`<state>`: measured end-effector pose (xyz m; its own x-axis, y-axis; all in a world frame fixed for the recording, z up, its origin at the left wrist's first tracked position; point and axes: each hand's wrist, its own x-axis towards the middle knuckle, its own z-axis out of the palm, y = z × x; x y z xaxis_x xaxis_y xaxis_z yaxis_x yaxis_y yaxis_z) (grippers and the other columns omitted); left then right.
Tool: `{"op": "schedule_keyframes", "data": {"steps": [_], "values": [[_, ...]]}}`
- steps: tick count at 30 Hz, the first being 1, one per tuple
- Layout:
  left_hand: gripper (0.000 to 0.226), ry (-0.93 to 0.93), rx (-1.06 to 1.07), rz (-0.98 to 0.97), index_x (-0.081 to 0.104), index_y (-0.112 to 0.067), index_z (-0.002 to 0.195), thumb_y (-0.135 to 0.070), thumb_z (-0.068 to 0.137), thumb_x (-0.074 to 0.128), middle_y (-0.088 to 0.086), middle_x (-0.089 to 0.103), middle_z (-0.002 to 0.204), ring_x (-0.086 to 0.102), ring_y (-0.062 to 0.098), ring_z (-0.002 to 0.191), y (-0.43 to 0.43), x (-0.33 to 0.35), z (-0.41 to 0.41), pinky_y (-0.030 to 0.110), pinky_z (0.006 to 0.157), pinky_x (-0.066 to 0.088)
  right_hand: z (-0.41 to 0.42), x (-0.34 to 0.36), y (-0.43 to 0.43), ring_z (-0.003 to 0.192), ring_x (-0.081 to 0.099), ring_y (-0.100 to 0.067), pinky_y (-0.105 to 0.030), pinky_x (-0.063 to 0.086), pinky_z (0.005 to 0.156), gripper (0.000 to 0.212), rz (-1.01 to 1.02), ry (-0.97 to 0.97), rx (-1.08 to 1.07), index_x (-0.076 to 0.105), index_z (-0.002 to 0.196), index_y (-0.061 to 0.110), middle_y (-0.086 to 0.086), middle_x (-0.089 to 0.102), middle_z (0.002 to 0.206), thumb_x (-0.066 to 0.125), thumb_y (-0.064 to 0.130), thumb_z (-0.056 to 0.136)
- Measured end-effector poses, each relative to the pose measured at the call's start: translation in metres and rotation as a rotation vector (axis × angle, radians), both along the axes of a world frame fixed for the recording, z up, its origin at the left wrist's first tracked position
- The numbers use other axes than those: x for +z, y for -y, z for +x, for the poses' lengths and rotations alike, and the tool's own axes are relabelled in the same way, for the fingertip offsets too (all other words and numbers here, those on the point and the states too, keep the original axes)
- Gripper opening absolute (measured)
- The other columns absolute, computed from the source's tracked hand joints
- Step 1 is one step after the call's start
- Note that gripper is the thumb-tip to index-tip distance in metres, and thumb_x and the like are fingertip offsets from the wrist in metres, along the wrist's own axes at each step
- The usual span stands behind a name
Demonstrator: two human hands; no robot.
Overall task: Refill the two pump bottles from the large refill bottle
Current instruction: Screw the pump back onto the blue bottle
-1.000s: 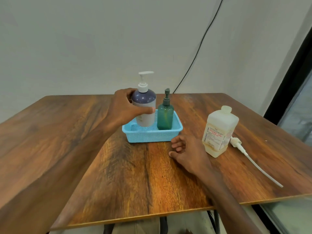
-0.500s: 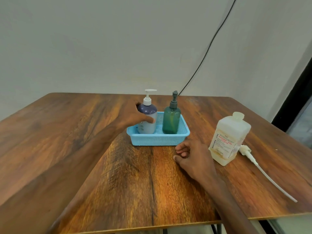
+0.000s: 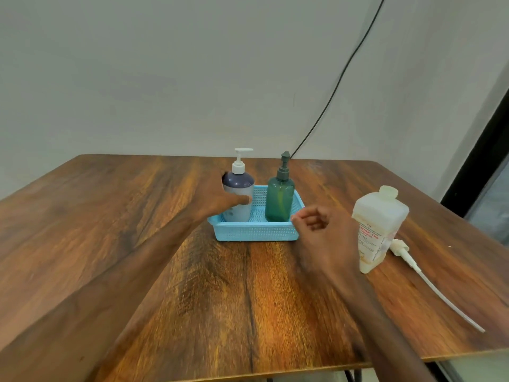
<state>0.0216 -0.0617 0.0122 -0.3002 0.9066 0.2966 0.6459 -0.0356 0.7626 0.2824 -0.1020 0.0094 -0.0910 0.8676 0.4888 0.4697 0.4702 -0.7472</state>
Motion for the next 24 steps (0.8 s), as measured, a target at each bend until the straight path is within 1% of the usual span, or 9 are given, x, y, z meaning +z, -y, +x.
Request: {"op": "schedule_keyframes", "data": {"steps": [3, 5, 7, 10, 14, 16, 18, 20, 24], "values": [[0.071, 0.004, -0.008, -0.009, 0.061, -0.016, 0.131, -0.026, 0.069, 0.095, 0.002, 0.069, 0.128, 0.062, 0.012, 0.103, -0.001, -0.001, 0.001, 0.011, 0.071, 0.044, -0.016, 0.021, -0.021, 0.078, 0.066, -0.002, -0.022, 0.059, 0.071, 0.024, 0.093, -0.130, -0.057, 0.071, 0.097, 0.023, 0.013, 0.070, 0.085, 0.081, 0.038, 0.081], [0.071, -0.003, -0.012, -0.009, 0.061, -0.016, 0.131, -0.026, 0.069, 0.094, 0.002, 0.068, 0.128, 0.062, 0.011, 0.102, -0.002, 0.000, 0.001, 0.010, 0.070, 0.042, -0.034, 0.028, -0.041, 0.088, 0.065, -0.005, -0.024, 0.058, 0.078, 0.046, 0.063, -0.106, -0.057, 0.064, 0.106, 0.023, 0.012, 0.068, 0.097, 0.083, 0.050, 0.074], [0.070, -0.012, -0.015, -0.005, 0.060, -0.016, 0.131, -0.026, 0.070, 0.094, 0.002, 0.069, 0.126, 0.061, 0.010, 0.100, -0.001, 0.000, 0.001, 0.010, 0.068, 0.041, -0.054, 0.031, -0.059, 0.095, 0.062, -0.009, -0.027, 0.055, 0.083, 0.061, 0.006, -0.032, -0.047, 0.059, 0.112, 0.022, 0.008, 0.065, 0.105, 0.085, 0.055, 0.068], [0.072, -0.012, -0.015, 0.003, 0.060, -0.015, 0.131, -0.026, 0.069, 0.095, 0.003, 0.068, 0.126, 0.061, 0.012, 0.100, -0.003, -0.001, 0.000, 0.011, 0.069, 0.042, -0.075, 0.031, -0.076, 0.090, 0.062, -0.011, -0.026, 0.052, 0.079, 0.054, -0.037, 0.037, -0.065, 0.057, 0.104, 0.021, 0.004, 0.066, 0.101, 0.087, 0.048, 0.069], [0.075, -0.010, -0.018, 0.010, 0.061, -0.014, 0.132, -0.027, 0.067, 0.096, 0.003, 0.069, 0.127, 0.062, 0.013, 0.101, -0.005, -0.003, -0.001, 0.011, 0.070, 0.043, -0.075, 0.029, -0.086, 0.081, 0.063, -0.010, -0.013, 0.040, 0.061, 0.045, 0.036, 0.053, -0.117, 0.057, 0.095, 0.025, 0.004, 0.069, 0.093, 0.089, 0.039, 0.067], [0.075, -0.010, -0.023, 0.016, 0.061, -0.013, 0.132, -0.027, 0.068, 0.095, 0.004, 0.069, 0.127, 0.063, 0.013, 0.101, -0.005, -0.004, -0.002, 0.012, 0.071, 0.044, -0.071, 0.027, -0.087, 0.083, 0.062, -0.010, -0.014, 0.043, 0.064, 0.044, 0.035, 0.034, -0.085, 0.059, 0.096, 0.023, 0.004, 0.069, 0.095, 0.090, 0.035, 0.068], [0.074, -0.008, -0.032, 0.018, 0.061, -0.013, 0.133, -0.025, 0.069, 0.095, 0.003, 0.069, 0.126, 0.062, 0.014, 0.101, -0.006, -0.005, -0.002, 0.012, 0.071, 0.043, -0.067, 0.027, -0.090, 0.089, 0.064, -0.012, -0.019, 0.049, 0.074, 0.052, -0.001, 0.022, -0.027, 0.064, 0.109, 0.015, 0.001, 0.070, 0.103, 0.091, 0.032, 0.067], [0.073, -0.004, -0.039, 0.010, 0.061, -0.013, 0.133, -0.024, 0.069, 0.095, 0.002, 0.069, 0.124, 0.062, 0.014, 0.101, -0.007, -0.004, -0.002, 0.013, 0.071, 0.044, -0.063, 0.030, -0.092, 0.098, 0.063, -0.013, -0.020, 0.049, 0.081, 0.060, -0.063, 0.034, 0.044, 0.062, 0.121, 0.013, -0.001, 0.069, 0.113, 0.091, 0.024, 0.070], [0.075, -0.008, -0.052, -0.037, 0.062, -0.016, 0.131, -0.029, 0.066, 0.096, 0.000, 0.069, 0.124, 0.065, 0.018, 0.106, -0.010, -0.001, -0.006, 0.032, 0.091, 0.056, -0.052, 0.038, -0.100, 0.109, 0.061, -0.014, -0.018, 0.046, 0.088, 0.062, -0.147, 0.107, 0.153, 0.056, 0.131, 0.011, -0.005, 0.066, 0.127, 0.085, 0.010, 0.076]]}}
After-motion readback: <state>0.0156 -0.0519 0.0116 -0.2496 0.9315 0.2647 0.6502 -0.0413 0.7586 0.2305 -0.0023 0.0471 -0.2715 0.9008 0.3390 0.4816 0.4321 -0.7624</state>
